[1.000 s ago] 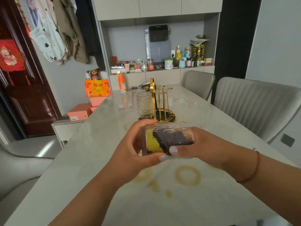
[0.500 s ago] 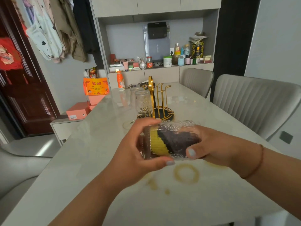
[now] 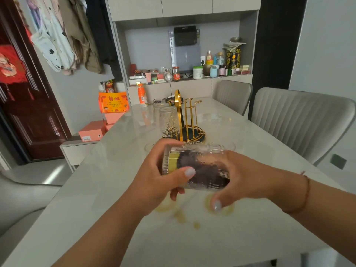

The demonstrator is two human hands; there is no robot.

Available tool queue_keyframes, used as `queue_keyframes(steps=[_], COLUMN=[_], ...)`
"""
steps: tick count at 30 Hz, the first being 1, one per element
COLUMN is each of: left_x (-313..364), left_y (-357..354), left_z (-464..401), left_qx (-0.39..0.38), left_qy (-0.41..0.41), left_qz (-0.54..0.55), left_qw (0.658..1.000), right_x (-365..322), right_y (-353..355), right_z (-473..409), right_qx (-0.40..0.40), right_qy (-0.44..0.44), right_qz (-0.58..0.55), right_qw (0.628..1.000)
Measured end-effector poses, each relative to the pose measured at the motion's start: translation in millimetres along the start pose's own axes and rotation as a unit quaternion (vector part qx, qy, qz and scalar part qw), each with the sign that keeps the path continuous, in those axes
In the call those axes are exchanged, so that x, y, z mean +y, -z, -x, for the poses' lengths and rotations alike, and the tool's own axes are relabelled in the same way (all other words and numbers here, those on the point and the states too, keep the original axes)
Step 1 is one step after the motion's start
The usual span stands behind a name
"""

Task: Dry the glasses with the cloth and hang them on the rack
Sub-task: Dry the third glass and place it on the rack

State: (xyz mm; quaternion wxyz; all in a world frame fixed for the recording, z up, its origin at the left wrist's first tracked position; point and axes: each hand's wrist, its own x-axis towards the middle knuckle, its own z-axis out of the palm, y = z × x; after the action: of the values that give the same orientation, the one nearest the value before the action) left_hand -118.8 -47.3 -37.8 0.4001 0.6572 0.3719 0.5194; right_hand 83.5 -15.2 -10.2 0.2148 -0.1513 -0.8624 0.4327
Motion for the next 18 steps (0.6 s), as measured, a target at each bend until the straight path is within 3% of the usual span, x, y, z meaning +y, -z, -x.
queue_keyframes(steps=[2, 5, 8, 9, 11, 12, 13, 14, 15, 17, 18], left_x=[-1.6, -1.6, 2.2, 3.6, 7.1, 7.0, 6.1, 5.3, 4.6, 1.2, -0.1], left_y=[-2.7, -5.0, -1.7, -0.9, -1.0, -0.4, -0.2, -0.2, -0.8, -2.6, -3.8], left_z=[3.1, 3.5, 2.0, 1.0, -0.1, -0.7, -1.0, -0.8, 0.1, 3.3, 5.1], left_qx=[-0.005, -0.01, -0.027, -0.038, -0.049, -0.042, -0.032, -0.023, -0.015, -0.004, -0.002], left_qy=[-0.033, -0.038, 0.042, 0.08, 0.14, 0.15, 0.146, 0.129, 0.104, 0.05, 0.024], left_qz=[-0.02, -0.034, -0.004, 0.031, 0.107, 0.123, 0.127, 0.123, 0.113, 0.081, 0.065], left_qw=[0.999, 0.999, 0.999, 0.996, 0.983, 0.98, 0.981, 0.984, 0.988, 0.995, 0.998], right_x=[2.3, 6.7, -2.6, -5.3, -4.2, -3.5, -3.6, -5.1, -7.9, -12.0, -13.1], right_y=[1.1, -1.0, 0.3, 0.2, -1.5, -4.3, -7.2, -9.2, -10.2, -7.7, -5.6], right_z=[0.0, 2.8, 5.8, 6.1, 2.2, 1.0, 0.6, 0.4, 0.5, -0.5, 0.0], right_qx=[0.017, 0.064, 0.097, 0.096, 0.056, 0.034, 0.021, 0.014, 0.018, 0.017, 0.005], right_qy=[-0.067, -0.081, -0.058, -0.035, 0.01, 0.006, -0.009, -0.02, -0.015, 0.01, 0.001], right_qz=[-0.156, -0.144, 0.105, 0.243, 0.492, 0.555, 0.573, 0.544, 0.461, 0.173, 0.029], right_qw=[0.985, 0.984, 0.988, 0.965, 0.869, 0.831, 0.82, 0.839, 0.887, 0.985, 1.0])
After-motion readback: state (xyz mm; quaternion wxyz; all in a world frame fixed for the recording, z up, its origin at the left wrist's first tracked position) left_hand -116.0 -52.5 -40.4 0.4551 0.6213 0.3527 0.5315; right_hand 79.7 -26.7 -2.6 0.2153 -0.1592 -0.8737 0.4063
